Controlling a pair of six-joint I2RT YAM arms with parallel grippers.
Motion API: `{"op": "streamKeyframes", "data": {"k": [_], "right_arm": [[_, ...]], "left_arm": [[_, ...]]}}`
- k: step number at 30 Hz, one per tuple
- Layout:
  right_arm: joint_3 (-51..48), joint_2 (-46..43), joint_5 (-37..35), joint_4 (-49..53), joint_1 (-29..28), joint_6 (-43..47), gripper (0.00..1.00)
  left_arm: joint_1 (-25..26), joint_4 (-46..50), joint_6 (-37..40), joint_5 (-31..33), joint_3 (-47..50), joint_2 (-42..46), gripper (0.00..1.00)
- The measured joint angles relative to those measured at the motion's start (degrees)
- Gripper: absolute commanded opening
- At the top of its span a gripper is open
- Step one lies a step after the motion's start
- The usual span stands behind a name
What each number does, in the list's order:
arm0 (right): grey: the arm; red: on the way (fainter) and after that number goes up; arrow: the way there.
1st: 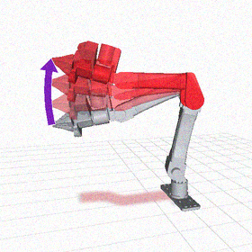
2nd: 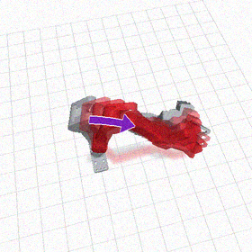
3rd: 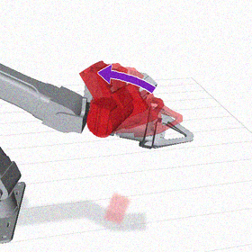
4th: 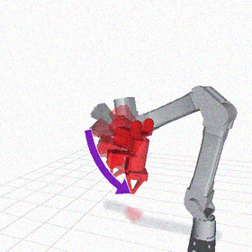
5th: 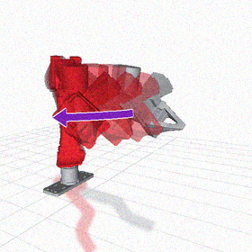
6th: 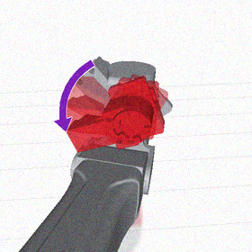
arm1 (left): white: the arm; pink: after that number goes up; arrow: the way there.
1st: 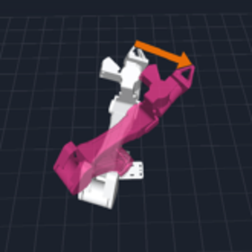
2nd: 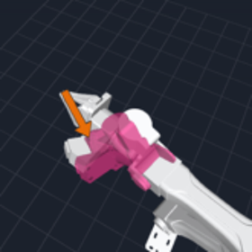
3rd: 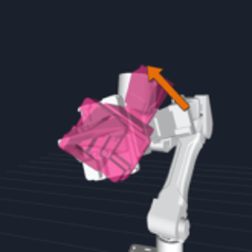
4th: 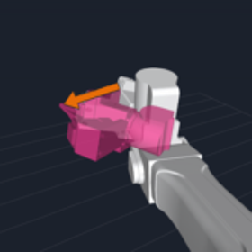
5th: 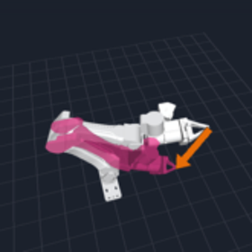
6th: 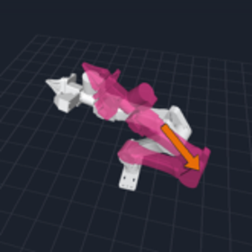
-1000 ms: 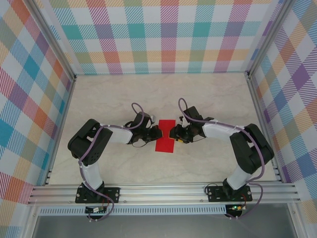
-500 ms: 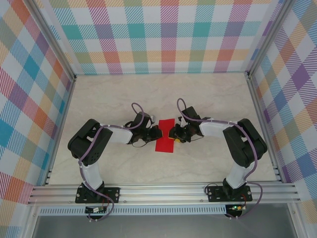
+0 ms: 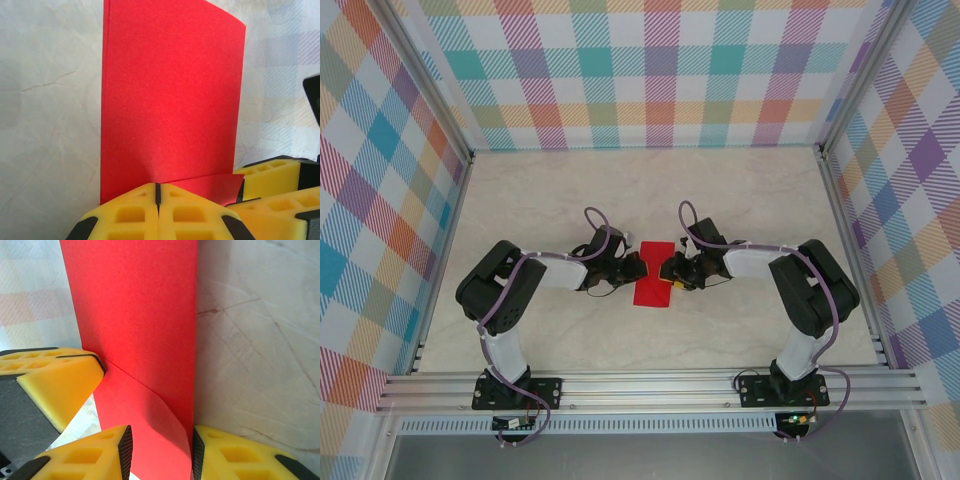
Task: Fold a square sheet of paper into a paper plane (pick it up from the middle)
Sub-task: Turn over the paper at the center of the table.
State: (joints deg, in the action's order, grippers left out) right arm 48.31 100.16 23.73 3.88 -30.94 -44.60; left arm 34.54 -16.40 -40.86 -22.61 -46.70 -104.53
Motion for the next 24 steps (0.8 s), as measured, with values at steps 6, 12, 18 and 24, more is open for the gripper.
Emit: {"op": "streamKeyframes", "data": {"k": [6, 12, 18, 24], "right_arm": [[-2.75, -0.24, 2.58, -4.66, 1.11, -0.02, 0.33], [-5.03, -0.22, 4.26, -9.16, 1.55, -0.07, 0.24], [-5.55, -0.24, 5.79, -11.15, 1.55, 0.15, 0.15], [-5.2, -3.3, 5.92, -8.35, 1.55, 1.86, 0.03]], "left_arm": [[0.0, -0.07, -1.36, 0.81, 0.7, 2.27, 0.04], [-0.02, -0.02, -1.77, 1.77, 0.94, 4.66, 0.04], [-0.02, 1.84, -1.99, 4.76, 3.5, 10.56, 0.06], [-0.02, 6.56, -1.75, 9.25, 6.01, 20.63, 0.09]]}}
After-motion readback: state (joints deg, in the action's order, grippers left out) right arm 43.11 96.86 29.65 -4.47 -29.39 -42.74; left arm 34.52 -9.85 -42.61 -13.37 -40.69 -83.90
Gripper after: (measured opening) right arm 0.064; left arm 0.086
